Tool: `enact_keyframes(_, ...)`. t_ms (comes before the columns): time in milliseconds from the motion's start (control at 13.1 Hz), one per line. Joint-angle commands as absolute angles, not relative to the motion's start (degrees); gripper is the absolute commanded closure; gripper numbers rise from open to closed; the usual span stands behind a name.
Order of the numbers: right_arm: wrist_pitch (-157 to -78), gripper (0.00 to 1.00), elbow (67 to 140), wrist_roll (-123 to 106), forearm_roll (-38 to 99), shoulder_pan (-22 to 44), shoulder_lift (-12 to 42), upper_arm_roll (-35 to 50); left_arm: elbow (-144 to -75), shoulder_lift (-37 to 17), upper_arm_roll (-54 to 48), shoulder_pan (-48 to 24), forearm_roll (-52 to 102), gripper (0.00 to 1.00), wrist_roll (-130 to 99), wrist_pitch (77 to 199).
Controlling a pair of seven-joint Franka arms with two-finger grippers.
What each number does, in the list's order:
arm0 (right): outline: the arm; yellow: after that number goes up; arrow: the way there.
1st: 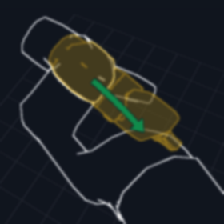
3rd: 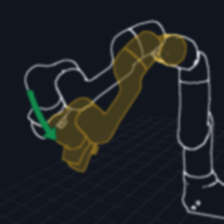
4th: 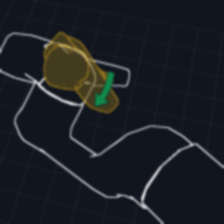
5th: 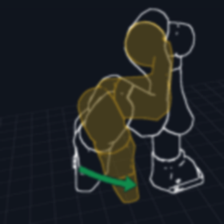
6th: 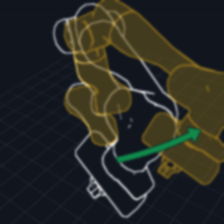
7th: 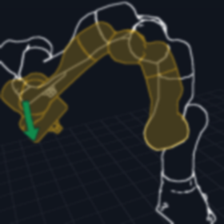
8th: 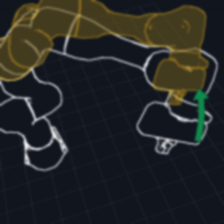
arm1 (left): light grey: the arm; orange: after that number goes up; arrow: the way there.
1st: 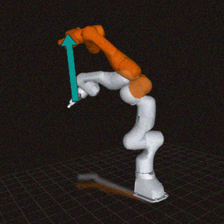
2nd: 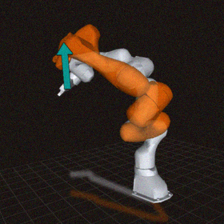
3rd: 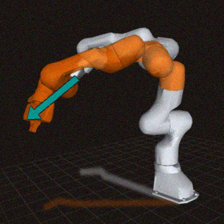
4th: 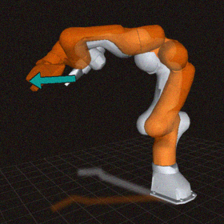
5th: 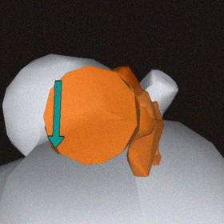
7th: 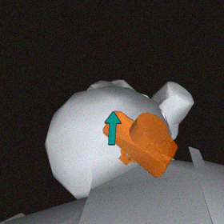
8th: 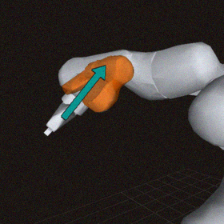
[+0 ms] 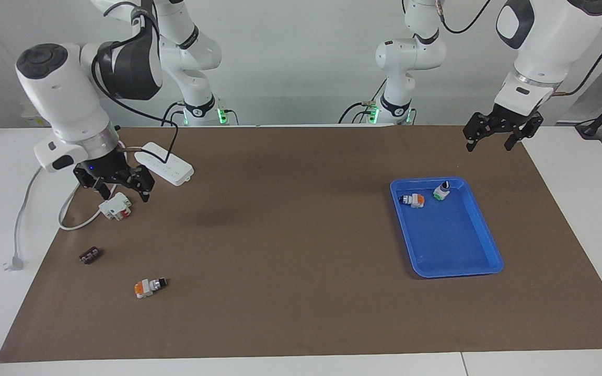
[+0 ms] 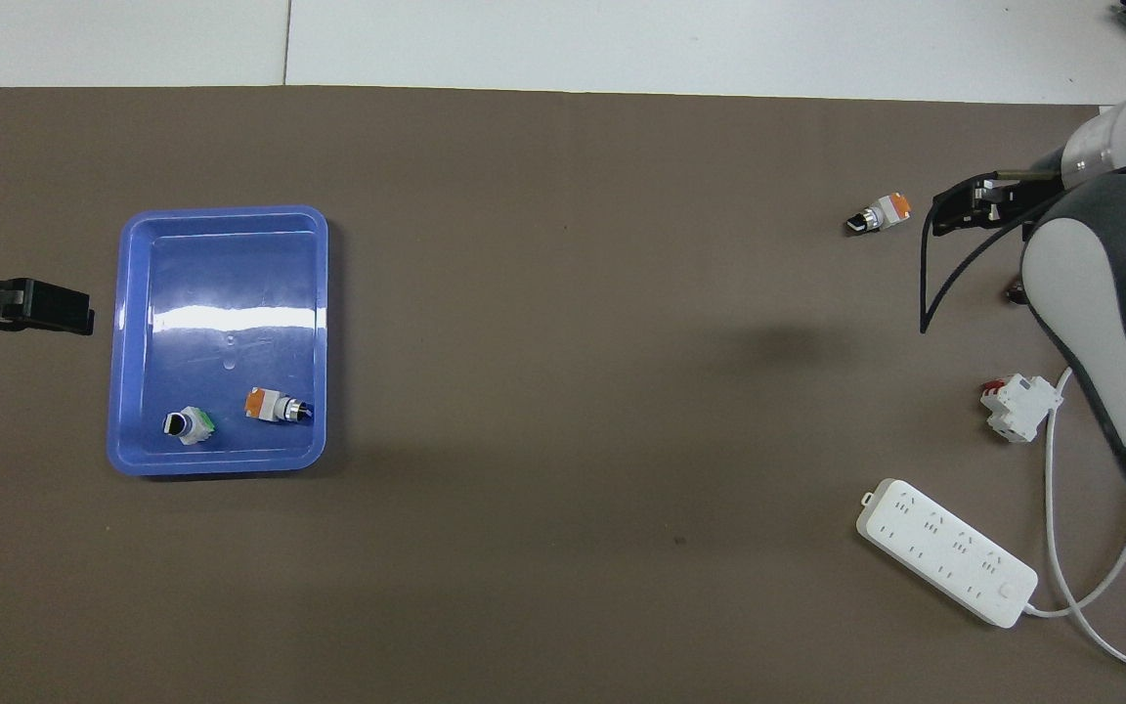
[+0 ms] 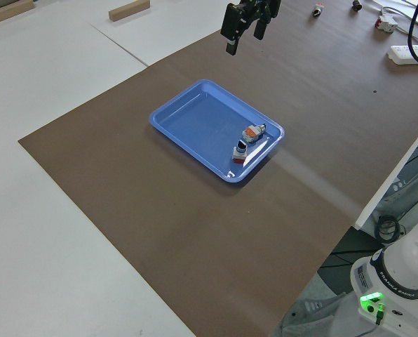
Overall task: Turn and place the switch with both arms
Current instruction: 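Reach the right gripper toward the small orange-and-white switch on the table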
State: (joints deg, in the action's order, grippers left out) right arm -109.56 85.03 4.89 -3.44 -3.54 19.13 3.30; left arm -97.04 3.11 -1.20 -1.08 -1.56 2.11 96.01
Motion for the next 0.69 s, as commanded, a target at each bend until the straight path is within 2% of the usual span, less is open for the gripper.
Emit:
enact_keyframes(0, -111.78, 0.1, 78.05, 7.44, -6.75, -3.87, 26.79, 3.78, -98.96, 4.83, -1.14, -0.79, -0.97, 0.0, 2.46, 96.59)
enact_keyframes(383, -122.42, 0.11, 76.99, 24.46, -8.97, -4.74, 35.67, 3.69, -98.96, 4.83, -1.14, -0.79, -0.97, 0.0, 2.46, 96.59)
enact_keyframes(613, -123.13, 0.11, 76.99, 31.01, -8.7, -5.88, 38.22, 3.69, -98.96, 4.83, -1.14, -0.79, -0.97, 0.0, 2.46, 96.59)
